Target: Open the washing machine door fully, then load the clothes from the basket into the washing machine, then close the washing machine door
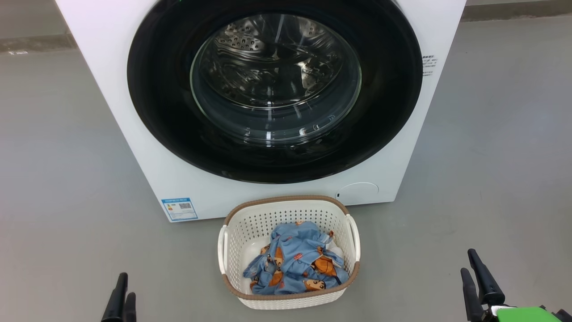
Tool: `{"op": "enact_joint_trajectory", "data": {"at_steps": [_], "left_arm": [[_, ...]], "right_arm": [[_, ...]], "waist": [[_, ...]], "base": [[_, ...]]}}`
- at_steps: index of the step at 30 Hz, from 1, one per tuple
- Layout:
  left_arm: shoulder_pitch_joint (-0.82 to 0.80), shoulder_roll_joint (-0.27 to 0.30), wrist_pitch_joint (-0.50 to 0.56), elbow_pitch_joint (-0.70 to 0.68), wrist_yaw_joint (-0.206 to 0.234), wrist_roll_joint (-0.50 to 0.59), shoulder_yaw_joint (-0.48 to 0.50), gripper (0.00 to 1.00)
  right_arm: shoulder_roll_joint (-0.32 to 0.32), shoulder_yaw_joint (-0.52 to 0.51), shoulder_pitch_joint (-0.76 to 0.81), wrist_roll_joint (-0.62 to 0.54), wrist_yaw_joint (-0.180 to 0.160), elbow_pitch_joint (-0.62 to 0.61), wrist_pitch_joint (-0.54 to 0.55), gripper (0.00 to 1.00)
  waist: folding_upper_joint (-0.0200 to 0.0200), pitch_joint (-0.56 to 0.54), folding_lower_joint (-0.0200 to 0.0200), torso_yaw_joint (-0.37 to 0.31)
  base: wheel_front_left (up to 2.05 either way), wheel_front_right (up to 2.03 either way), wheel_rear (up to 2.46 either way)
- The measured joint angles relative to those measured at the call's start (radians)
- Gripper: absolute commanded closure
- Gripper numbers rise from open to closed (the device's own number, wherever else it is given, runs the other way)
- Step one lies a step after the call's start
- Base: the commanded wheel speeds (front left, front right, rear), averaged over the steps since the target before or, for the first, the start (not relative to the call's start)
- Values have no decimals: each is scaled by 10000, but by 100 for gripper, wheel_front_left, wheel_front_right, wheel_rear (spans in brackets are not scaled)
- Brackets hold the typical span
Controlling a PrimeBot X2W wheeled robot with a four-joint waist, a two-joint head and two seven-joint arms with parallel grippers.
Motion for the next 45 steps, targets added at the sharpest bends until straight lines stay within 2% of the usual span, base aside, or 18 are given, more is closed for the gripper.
{"op": "enact_joint_trajectory", "data": {"at_steps": [6,20,28,45], "left_arm": [[0,4,-173,0,0,0,-104,0],[-5,25,-527,21,0,351,-244,0],[-12,31,-777,132,0,1212,-286,0],[-175,63,-1279,224,-2,3737,-337,0]], "right_arm": [[-8,8,1,-119,0,-98,-165,0],[-23,84,5,-1241,0,-368,-531,0],[-50,211,9,-2054,0,-510,-780,0],[-234,280,9,-4592,0,-863,-1289,0]], "waist": [[0,27,-2,-1],[0,39,-2,-25],[0,35,-2,-22],[0,44,-3,-2]], "base": [[0,0,0],[0,0,0],[0,0,0],[0,0,0]]}}
